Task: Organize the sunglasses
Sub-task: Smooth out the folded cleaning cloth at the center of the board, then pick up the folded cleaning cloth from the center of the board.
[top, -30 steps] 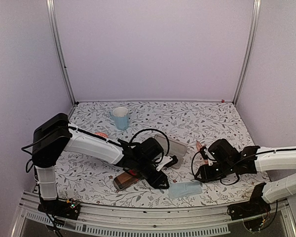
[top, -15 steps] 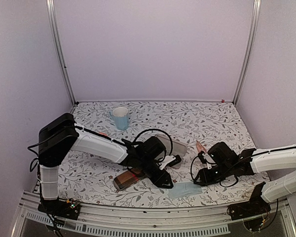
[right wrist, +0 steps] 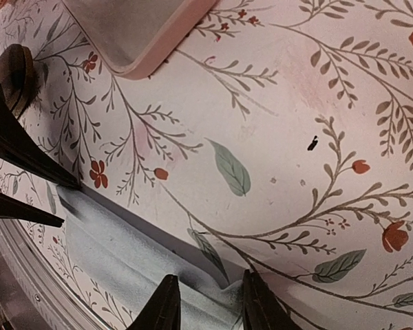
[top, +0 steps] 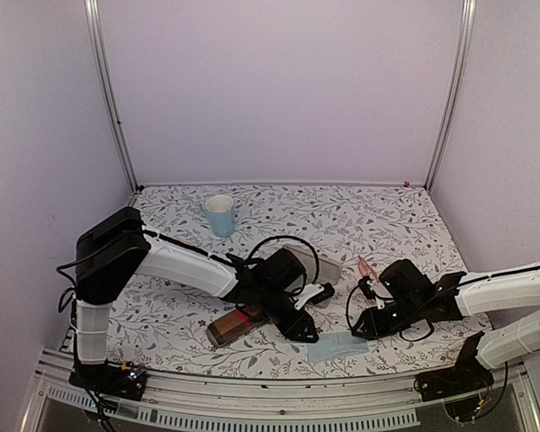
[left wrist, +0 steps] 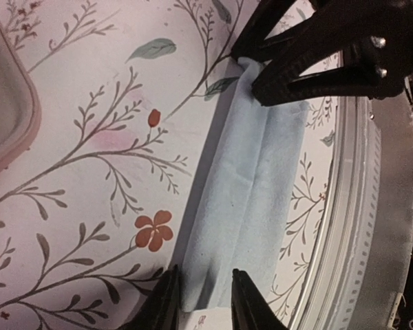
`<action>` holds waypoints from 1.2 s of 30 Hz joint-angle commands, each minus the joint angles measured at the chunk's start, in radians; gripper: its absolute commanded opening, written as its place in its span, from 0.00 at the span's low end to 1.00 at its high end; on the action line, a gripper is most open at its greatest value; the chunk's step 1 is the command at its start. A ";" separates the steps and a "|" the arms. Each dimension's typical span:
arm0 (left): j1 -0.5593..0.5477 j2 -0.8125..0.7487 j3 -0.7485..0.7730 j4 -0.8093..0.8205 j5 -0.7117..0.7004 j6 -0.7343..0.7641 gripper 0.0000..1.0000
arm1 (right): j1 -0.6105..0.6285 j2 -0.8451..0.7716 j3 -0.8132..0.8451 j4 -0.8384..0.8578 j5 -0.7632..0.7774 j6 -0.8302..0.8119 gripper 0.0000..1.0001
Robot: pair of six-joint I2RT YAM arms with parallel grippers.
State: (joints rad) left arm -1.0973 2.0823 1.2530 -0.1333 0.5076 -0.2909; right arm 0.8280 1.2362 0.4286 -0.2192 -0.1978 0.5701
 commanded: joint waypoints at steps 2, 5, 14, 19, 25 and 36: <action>0.001 0.045 -0.001 -0.048 0.000 0.016 0.25 | -0.007 -0.010 -0.019 0.012 -0.020 -0.022 0.30; 0.001 0.038 -0.005 -0.051 -0.007 0.017 0.21 | -0.007 -0.009 -0.022 0.014 -0.022 -0.025 0.29; 0.004 0.033 -0.002 -0.054 -0.009 0.016 0.08 | -0.008 -0.014 -0.022 0.014 -0.014 -0.032 0.25; 0.004 0.029 -0.001 -0.064 -0.017 0.016 0.04 | -0.011 -0.040 -0.002 -0.024 0.034 -0.020 0.33; 0.003 0.024 -0.003 -0.071 -0.031 0.016 0.09 | -0.029 -0.043 0.026 -0.069 0.075 -0.014 0.37; 0.003 0.023 -0.005 -0.071 -0.035 0.017 0.12 | -0.044 0.016 0.016 -0.026 0.012 -0.033 0.31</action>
State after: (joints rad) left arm -1.0973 2.0892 1.2564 -0.1581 0.5045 -0.2810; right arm 0.7906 1.2362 0.4423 -0.2554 -0.1551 0.5503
